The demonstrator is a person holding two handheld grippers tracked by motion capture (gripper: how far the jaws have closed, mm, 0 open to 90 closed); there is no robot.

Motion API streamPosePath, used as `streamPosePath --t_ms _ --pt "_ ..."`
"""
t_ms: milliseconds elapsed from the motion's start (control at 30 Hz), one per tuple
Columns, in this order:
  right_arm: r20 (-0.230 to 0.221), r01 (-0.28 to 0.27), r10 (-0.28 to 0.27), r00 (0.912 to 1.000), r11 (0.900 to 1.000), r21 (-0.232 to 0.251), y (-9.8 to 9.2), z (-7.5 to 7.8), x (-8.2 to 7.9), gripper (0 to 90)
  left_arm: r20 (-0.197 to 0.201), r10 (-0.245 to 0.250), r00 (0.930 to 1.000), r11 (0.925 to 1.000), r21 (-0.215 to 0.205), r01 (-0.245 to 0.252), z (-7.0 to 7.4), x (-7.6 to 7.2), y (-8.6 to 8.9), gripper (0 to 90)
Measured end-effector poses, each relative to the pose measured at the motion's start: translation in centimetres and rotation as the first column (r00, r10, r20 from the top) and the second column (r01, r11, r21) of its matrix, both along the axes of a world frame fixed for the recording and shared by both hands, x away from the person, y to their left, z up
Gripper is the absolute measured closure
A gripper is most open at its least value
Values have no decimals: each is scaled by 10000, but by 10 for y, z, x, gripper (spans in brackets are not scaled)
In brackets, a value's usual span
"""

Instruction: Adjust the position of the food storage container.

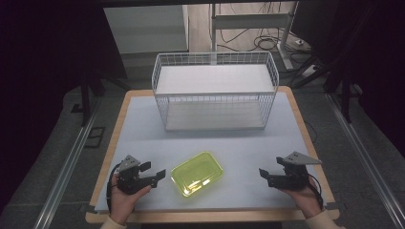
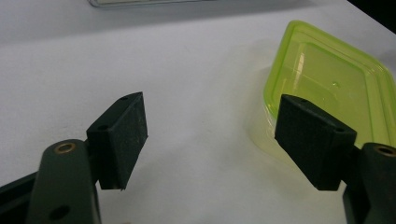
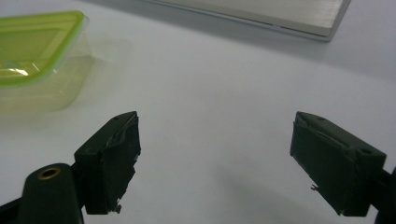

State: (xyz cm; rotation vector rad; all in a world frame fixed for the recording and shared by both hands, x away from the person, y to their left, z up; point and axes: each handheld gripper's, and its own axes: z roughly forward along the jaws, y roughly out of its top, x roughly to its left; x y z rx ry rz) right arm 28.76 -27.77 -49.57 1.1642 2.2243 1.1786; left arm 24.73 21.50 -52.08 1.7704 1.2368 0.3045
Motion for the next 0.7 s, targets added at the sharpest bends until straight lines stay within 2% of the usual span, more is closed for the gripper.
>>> streamPosePath --t_ms 167,233,333,433,467,500,567,667,700 --pt "42 32 -32 10000 10000 -85 -3 -1 0 163 -39 36 10000 10000 35 -36 -1 3 1 250" --pt "59 102 -101 9999 9999 -140 -4 -1 -1 166 63 85 9999 10000 10 -85 1 2 1 252" --pt "92 170 -169 9998 9997 -175 -4 0 -2 169 172 76 9998 9998 -206 -73 6 -1 0 263" --pt "197 177 -172 9997 9995 -276 -2 1 -4 171 364 -168 9992 9994 -288 178 13 -3 -2 310" --pt "194 167 -161 9997 9994 -305 -2 1 -4 171 525 -181 9985 9995 -260 195 18 -6 -2 386" --pt "194 167 -161 9997 9994 -305 -2 1 -4 171 525 -181 9985 9995 -260 195 18 -6 -2 443" --pt "165 176 -171 9997 9994 -304 -2 0 -4 172 624 -296 9976 9992 -250 312 23 -8 -4 532" --pt "255 126 -118 9996 9994 -325 1 1 -3 175 625 -924 9938 9943 -485 955 33 -12 -7 694" --pt "255 126 -118 9996 9994 -325 1 1 -3 175 625 -924 9938 9943 -485 955 33 -12 -7 743"
